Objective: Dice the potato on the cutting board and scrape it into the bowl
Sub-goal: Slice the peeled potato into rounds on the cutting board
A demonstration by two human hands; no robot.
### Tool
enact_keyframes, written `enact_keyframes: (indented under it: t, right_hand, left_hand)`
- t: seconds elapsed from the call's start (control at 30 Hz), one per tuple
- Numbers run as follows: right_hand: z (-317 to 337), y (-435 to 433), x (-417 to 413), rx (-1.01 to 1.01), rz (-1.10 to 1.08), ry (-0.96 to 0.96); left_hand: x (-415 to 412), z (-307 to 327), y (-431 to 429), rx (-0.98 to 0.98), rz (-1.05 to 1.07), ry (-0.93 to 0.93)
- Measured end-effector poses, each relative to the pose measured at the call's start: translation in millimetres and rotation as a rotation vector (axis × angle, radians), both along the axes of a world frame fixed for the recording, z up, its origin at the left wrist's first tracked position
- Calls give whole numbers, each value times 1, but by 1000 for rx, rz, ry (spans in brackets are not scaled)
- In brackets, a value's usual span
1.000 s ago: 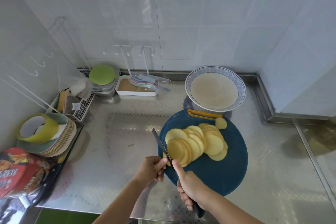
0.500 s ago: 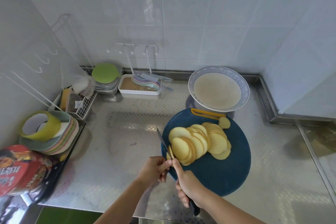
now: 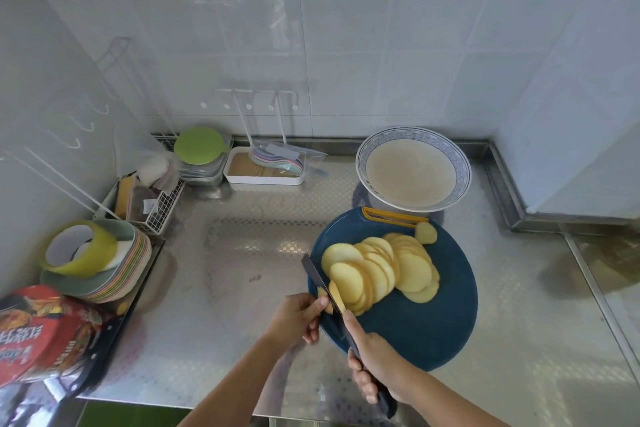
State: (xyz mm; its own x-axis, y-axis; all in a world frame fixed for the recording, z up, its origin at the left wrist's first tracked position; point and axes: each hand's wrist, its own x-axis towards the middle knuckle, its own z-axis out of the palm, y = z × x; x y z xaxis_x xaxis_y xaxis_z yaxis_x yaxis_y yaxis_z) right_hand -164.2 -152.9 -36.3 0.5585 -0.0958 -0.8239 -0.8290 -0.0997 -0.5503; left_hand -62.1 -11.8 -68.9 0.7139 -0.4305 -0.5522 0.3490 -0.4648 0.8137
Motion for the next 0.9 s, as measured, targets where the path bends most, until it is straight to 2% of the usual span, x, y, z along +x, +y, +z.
enact_keyframes:
  t: [0.13, 0.27, 0.37, 0.53, 0.77, 0.9]
  right_hand:
    - [11, -19, 6, 194, -18, 104]
    - [17, -29, 12, 257, 26, 112]
    - [23, -32, 16, 257, 54, 84]
    - [35, -42, 21, 224, 68, 20]
    - [44, -58, 14, 155, 151, -46]
    - [50, -66, 6, 137, 164, -92]
  left_hand:
    - [-4, 2, -5, 33, 16, -56]
    - [-10, 6, -9, 72, 82, -137]
    - [-14, 7, -10, 96, 102, -196]
    - [-20, 10, -15, 139, 210, -178]
    - [-18, 26, -40, 14, 380, -198]
    - [-19, 24, -46, 32, 442, -194]
